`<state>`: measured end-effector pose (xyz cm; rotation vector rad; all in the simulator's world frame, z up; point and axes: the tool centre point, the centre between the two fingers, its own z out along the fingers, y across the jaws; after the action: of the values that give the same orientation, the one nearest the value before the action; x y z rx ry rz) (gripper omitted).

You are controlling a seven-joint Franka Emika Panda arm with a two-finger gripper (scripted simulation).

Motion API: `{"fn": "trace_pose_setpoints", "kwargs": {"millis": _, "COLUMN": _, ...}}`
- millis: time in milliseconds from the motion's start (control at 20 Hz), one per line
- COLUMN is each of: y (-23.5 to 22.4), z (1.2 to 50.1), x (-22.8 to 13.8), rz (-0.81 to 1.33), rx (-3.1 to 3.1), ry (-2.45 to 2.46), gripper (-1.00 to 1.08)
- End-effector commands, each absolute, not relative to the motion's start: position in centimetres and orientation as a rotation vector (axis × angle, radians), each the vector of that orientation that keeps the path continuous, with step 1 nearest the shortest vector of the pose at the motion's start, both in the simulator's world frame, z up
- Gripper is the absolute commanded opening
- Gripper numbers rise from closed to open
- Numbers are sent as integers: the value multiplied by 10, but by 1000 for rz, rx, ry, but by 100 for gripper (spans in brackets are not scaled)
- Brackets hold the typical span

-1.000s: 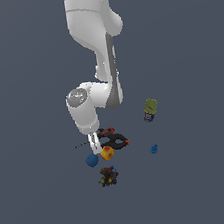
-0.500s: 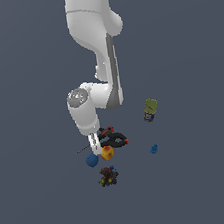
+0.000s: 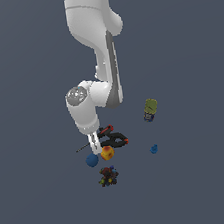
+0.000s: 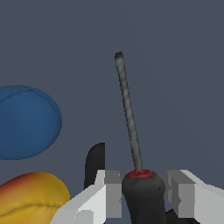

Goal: Pick up a designated object from a clutter of objects.

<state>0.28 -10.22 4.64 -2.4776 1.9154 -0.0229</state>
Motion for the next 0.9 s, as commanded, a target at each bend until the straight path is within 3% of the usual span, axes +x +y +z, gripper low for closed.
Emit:
{"fn": "trace_pose_setpoints", "kwargs": {"millis": 0, "y": -102, "z": 56, "x": 4, "rz": -25, "rx": -2477, "ry": 1915, "gripper": -100}}
{"fn": "trace_pose_setpoints", "kwargs": {"millis": 350, "y": -102, "z": 102, "x": 5, "rz": -20, "rx": -2477, "ry": 1918, "gripper": -100}}
{"fn": "trace_pose_setpoints", "kwargs": {"millis": 850, "y": -103, "z": 204, "x": 10, "rz": -14, "rx": -2478, "ry": 1924, "gripper": -100}}
